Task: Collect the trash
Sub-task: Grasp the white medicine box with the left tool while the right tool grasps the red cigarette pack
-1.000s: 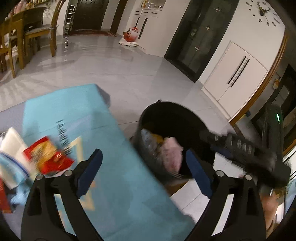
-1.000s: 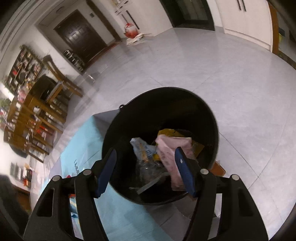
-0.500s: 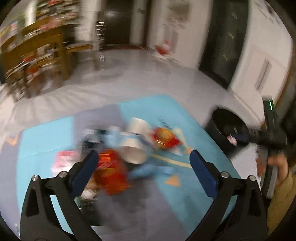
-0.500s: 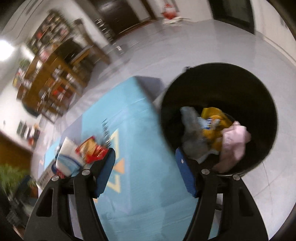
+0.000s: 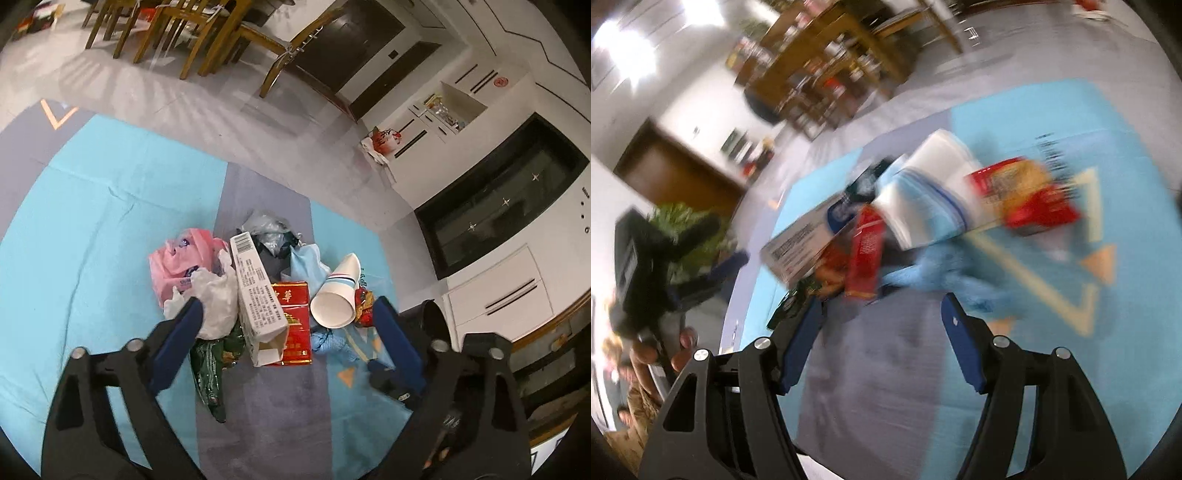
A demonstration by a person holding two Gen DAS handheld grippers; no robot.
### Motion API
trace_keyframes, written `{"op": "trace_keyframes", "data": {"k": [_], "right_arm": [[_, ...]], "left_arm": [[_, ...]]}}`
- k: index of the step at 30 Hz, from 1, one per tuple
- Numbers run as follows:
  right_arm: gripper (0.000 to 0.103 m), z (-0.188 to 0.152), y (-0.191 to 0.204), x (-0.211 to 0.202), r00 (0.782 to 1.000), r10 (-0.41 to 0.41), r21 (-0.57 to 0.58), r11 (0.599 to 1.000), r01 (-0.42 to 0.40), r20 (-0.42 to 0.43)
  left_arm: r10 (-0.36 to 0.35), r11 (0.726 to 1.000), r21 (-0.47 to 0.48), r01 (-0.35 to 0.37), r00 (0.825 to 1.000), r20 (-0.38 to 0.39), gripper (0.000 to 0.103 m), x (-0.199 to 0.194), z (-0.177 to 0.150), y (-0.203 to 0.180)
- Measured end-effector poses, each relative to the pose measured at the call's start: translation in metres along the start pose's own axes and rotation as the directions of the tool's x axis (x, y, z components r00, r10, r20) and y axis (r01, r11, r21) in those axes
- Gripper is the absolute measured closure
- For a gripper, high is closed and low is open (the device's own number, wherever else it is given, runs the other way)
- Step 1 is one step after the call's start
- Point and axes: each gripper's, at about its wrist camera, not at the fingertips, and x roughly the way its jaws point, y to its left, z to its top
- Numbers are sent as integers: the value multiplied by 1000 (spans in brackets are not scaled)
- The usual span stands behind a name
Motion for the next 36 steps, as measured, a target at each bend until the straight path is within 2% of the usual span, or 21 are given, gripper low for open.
{"op": "trace_keyframes", "data": {"k": [2, 4, 10, 18, 20, 21, 23, 25, 30, 36], "right_arm": [[36, 1, 9, 13, 999, 1, -25, 1000, -2, -33], [36, 4, 13, 22, 999, -3, -30, 1000, 2, -47], [36, 7, 18, 31, 1000, 17, 16, 1000, -17, -21], [46, 8, 34, 62, 999, -28, -20, 999, 27, -38], [50, 8, 35, 67, 997, -54, -33, 998, 52, -49], [53, 7, 34, 68, 997, -63, -36, 997, 61, -55], [61, 6, 36, 71, 996, -74, -46, 996, 72, -58], [73, 6, 37, 70, 995, -87, -64, 994, 84, -54], [78, 4, 41, 62, 992, -121, -89, 989, 118, -36], [80, 1, 52, 47, 994, -110, -137, 985, 108, -10]], "left_arm": [[4, 1000, 3, -4, 1000, -10, 25, 4, -2, 0], [4, 1000, 14, -4, 1000, -21, 27, 6, -5, 0], [65, 992, 110, -59, 997, -49, 35, 19, -12, -9], [140, 979, 163, -124, 986, -87, 44, 39, -22, -11], [150, 978, 158, -134, 983, -101, 56, 43, -24, -8], [153, 978, 156, -136, 983, -102, 58, 44, -24, -7], [162, 977, 152, -146, 982, -99, 68, 44, -25, -5], [161, 979, 142, -147, 982, -95, 74, 42, -25, -3], [154, 980, 132, -145, 986, -59, 79, 32, -24, -5], [125, 976, 183, -122, 992, -3, 82, 12, -24, -24]]}}
